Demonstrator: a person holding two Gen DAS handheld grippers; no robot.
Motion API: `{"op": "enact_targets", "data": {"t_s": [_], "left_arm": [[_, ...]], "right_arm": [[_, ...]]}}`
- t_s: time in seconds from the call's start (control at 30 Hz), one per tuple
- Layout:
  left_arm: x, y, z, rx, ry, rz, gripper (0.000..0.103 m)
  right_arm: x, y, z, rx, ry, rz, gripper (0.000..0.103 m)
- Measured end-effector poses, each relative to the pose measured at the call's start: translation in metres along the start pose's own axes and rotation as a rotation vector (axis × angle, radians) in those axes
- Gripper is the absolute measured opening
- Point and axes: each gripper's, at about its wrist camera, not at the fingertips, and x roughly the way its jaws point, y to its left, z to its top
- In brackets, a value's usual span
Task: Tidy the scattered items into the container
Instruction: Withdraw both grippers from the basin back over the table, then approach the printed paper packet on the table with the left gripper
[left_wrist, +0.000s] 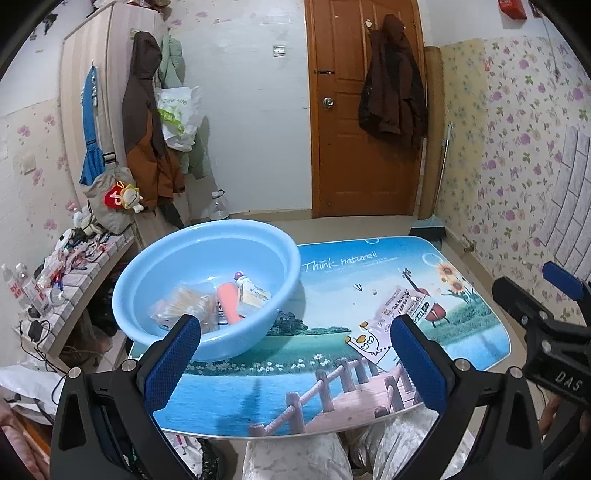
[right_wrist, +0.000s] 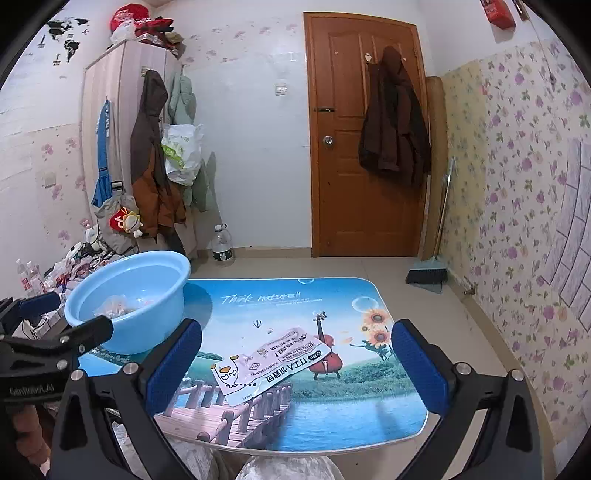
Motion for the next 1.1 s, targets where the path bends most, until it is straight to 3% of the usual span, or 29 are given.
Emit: {"op": "enact_targets", "data": {"t_s": [0.7, 1.1], "left_arm": [[0.01, -0.013, -0.004, 0.01, 0.035, -0.03, 0.103], [0.036, -0.036, -0.018, 0.062, 0.103, -0.052, 0.103]], "right_arm": [[0.015, 0.0, -0.011, -0.003, 0.073, 0.018, 0.103], [0.036, -0.024, -0.022, 0.059, 0.131, 0.016, 0.103]]}}
